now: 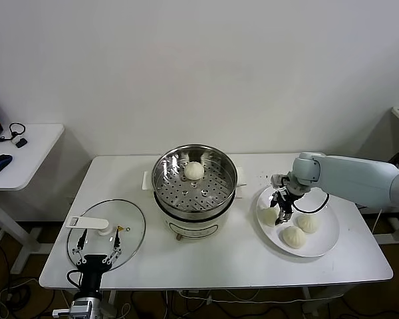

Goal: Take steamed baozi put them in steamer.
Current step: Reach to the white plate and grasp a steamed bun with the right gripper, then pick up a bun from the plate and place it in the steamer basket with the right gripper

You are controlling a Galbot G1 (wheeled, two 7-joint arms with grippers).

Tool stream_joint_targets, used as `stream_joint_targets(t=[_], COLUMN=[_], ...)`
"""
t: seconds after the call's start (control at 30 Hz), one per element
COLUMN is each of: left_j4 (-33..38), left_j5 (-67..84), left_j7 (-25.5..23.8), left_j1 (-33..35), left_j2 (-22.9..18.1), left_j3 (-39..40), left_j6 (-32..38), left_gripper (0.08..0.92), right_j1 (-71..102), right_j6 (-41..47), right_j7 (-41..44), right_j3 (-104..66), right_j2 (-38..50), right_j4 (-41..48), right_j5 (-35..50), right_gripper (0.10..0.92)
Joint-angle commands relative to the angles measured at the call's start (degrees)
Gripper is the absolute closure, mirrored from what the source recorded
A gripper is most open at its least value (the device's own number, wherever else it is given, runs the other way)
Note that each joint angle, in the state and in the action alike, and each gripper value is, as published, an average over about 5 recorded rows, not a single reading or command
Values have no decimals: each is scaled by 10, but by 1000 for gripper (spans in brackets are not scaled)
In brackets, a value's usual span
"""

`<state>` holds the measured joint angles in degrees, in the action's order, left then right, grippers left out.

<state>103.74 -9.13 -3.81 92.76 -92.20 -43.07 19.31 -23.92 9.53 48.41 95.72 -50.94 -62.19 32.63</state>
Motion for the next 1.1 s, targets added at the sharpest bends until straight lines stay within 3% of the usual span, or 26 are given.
stream_joint_targets(t=[0.03, 0.67, 1.1], left_j4=[2, 11, 20], left_j5=[0, -9, -19], left_j7=[0, -3, -5], left_j1=[1, 6, 10], left_j2=[-27, -25, -26], left_j3=[1, 11, 15], left_j6=[-1, -3, -3], left_gripper=[177, 177, 177], right_j1=[-13, -389, -444], right_j6=[-1, -17, 3], right_j7=[1, 80, 109], right_j3=[1, 198, 156], right_j2=[3, 1, -131], right_j4=[-9, -176, -156], right_j5=[2, 202, 293], right_gripper=[469, 469, 463])
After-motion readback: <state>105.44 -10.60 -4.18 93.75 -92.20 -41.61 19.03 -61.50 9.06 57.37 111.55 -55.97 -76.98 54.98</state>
